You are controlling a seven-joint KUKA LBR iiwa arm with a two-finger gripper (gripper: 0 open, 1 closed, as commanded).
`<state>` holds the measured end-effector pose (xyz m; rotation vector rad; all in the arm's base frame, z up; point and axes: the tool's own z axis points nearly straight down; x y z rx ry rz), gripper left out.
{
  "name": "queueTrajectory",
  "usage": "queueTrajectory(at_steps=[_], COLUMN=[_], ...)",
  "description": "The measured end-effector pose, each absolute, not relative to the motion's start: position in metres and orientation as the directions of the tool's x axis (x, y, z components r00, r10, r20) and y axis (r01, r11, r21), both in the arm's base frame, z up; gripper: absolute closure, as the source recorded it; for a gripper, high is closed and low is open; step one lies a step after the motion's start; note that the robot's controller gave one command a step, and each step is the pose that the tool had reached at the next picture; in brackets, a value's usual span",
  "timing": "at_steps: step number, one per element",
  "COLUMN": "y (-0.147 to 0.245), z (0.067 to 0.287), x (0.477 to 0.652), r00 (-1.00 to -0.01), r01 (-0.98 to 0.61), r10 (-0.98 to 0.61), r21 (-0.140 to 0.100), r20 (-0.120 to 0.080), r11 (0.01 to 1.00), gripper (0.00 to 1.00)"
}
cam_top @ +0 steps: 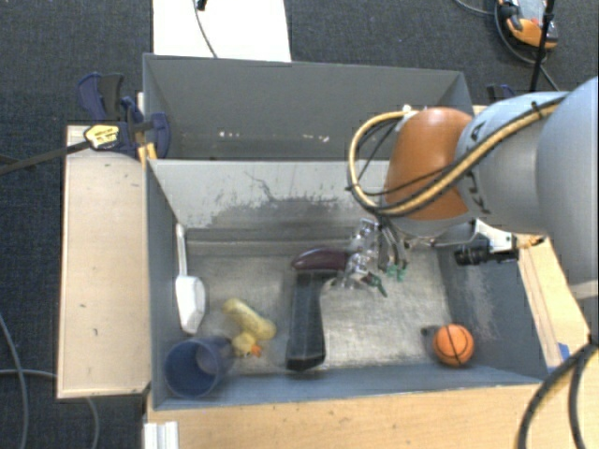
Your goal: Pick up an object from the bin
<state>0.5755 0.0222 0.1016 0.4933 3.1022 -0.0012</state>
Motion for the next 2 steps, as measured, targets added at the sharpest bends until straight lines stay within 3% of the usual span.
queueTrajectory(at_steps=[2], y=[0.023], z=[0.130], x=[0.577], r00=[-0.951], r01=[0.308], r10=[0.308], r21=[0.002], r20=[-0.005], r11=[0.951], gripper=[1.00])
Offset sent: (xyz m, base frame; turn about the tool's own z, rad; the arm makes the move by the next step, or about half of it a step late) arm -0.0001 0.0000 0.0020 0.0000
